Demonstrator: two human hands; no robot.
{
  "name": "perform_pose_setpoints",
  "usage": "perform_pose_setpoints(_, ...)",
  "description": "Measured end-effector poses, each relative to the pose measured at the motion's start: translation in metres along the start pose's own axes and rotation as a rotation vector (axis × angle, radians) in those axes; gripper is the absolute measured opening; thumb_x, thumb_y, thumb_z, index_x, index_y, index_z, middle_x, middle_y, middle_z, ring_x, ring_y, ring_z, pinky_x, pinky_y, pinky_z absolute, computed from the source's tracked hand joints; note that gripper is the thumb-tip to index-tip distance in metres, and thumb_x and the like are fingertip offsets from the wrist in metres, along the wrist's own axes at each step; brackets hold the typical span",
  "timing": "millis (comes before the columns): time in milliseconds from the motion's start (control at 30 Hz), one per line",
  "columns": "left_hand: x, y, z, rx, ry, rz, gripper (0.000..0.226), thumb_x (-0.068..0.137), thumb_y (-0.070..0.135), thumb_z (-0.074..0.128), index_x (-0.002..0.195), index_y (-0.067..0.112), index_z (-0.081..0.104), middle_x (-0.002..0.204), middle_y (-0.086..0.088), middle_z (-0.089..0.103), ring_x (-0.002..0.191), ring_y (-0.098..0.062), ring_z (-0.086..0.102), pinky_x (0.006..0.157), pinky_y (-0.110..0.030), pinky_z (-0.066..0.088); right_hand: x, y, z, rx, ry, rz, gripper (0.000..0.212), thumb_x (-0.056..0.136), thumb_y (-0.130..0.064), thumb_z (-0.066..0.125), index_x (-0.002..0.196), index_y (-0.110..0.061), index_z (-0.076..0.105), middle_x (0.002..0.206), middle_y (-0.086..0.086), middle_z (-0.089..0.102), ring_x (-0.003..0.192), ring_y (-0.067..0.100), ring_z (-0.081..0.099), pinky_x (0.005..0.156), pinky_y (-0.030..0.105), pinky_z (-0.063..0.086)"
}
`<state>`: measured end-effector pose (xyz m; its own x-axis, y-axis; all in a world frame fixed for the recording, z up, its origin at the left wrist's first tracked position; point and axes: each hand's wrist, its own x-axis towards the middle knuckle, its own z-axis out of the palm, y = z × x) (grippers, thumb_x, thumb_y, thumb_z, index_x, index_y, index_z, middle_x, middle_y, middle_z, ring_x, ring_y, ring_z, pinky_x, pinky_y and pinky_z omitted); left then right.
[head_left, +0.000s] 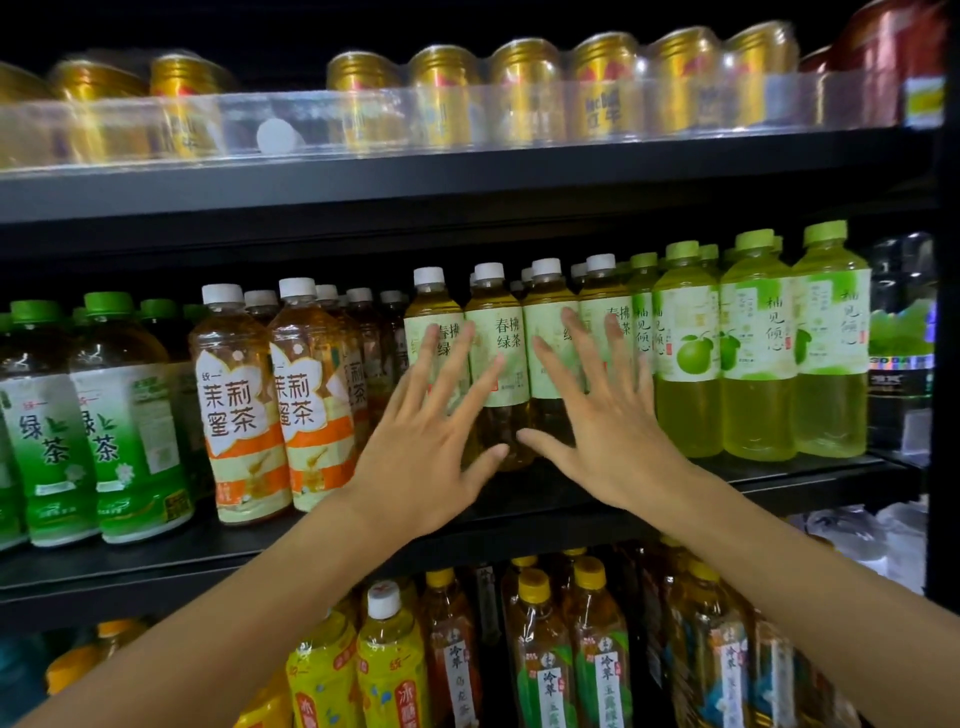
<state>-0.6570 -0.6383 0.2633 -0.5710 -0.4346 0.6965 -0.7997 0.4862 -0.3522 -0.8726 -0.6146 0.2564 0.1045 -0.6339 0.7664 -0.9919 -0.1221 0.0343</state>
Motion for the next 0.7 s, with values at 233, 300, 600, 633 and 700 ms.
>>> perform_pose_setpoints(233,0.0054,0.0026,0.0092,0.152,-0.105,-0.023,0.074,0.095,0.068,-0.002,0.16,0.035,-0.013,0.165,0.0,-0.031,0.146,-0.033,-0.04,0.126,-0.057,0.005,0.0011,0.0077,0.0032,0.019,-0.081,0.037,0.087,0.092,-0.074,0.029,0.156,-0.04,-0.019,0.157,-0.009,-0.043,0.146,0.027,-0.038,0.123,0.062,0.002)
perform_pose_setpoints(300,0.0059,0.0026,0.0101,0.151,-0.106,-0.028,0.074,0.096,0.068,0.001,0.16,0.034,-0.012,0.166,0.0,-0.03,0.147,-0.033,-0.039,0.126,-0.057,0.005,0.0011,0.0054,0.0047,-0.011,-0.066,0.047,0.087,0.092,-0.076,0.027,0.156,-0.04,-0.02,0.158,-0.008,-0.042,0.147,0.028,-0.037,0.123,0.063,0.005)
perform_pose_setpoints(600,0.0043,-0.0018,0.0089,0.16,-0.079,0.005,0.074,0.098,0.068,0.01,0.162,0.033,-0.003,0.169,-0.004,-0.02,0.15,-0.035,-0.033,0.126,-0.056,0.005,-0.0029,0.0085,-0.0023,0.0,-0.11,0.077,0.088,0.091,-0.077,0.027,0.156,-0.04,-0.018,0.161,-0.014,-0.036,0.146,0.035,-0.035,0.123,0.062,0.005)
perform_pose_setpoints(633,0.0044,-0.002,0.009,0.154,-0.079,0.009,0.074,0.099,0.068,0.011,0.162,0.033,-0.003,0.169,-0.003,-0.021,0.15,-0.035,-0.033,0.126,-0.056,0.005,-0.0031,0.0087,-0.0031,0.014,-0.121,0.076,0.088,0.091,-0.076,0.028,0.156,-0.04,-0.019,0.16,-0.014,-0.036,0.146,0.035,-0.036,0.123,0.061,0.009)
perform_pose_setpoints(700,0.0044,-0.003,0.0099,0.135,-0.08,0.02,0.074,0.098,0.067,0.011,0.162,0.033,-0.003,0.169,-0.003,-0.021,0.15,-0.035,-0.033,0.126,-0.056,0.003,-0.0037,0.0081,-0.0025,0.035,-0.129,0.078,0.089,0.092,-0.076,0.03,0.156,-0.039,-0.019,0.16,-0.015,-0.037,0.146,0.036,-0.036,0.121,0.058,0.018)
